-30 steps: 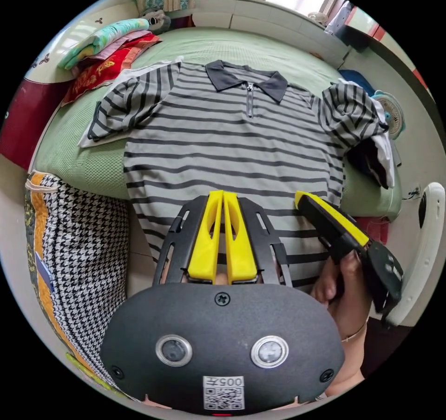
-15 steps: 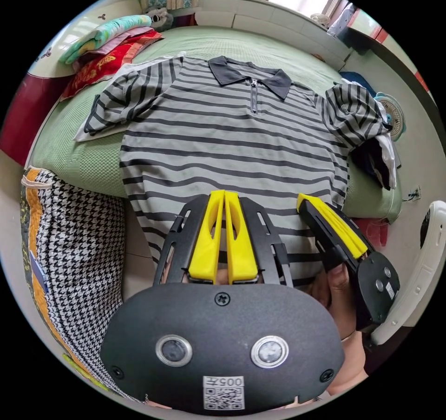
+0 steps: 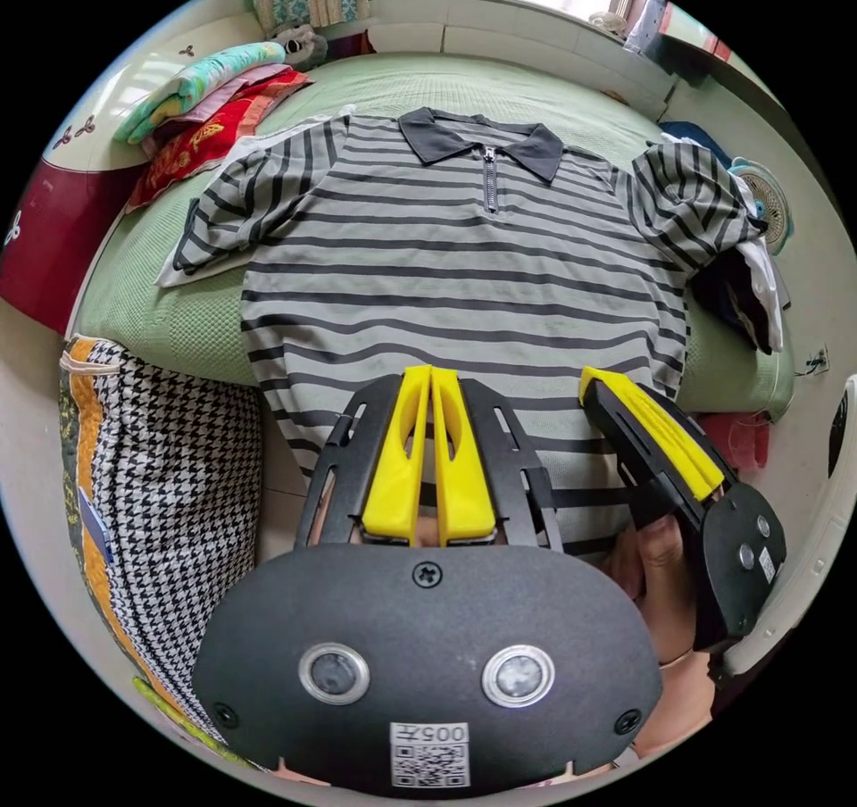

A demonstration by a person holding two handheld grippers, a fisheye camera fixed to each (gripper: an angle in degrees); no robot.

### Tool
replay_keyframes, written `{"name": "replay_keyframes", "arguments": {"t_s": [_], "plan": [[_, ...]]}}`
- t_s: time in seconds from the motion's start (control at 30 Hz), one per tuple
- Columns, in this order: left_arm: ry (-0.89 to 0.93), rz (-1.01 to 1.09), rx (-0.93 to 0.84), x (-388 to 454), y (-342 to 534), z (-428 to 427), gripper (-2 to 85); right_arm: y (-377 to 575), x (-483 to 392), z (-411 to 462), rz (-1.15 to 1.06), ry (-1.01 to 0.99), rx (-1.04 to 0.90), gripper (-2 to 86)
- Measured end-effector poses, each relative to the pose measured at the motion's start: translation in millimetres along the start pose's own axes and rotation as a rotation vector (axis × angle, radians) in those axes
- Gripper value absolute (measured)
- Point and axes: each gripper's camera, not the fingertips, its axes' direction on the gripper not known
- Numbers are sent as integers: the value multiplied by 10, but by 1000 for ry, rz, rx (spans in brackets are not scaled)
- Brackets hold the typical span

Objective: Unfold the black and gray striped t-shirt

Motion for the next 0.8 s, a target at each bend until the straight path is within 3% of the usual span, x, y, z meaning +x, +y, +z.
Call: {"name": "replay_keyframes", "arguments": {"t_s": [0.8], "plan": [[-13,2,0,290,145,125,-2,118,-208,114,-22,5,-9,-9]]}}
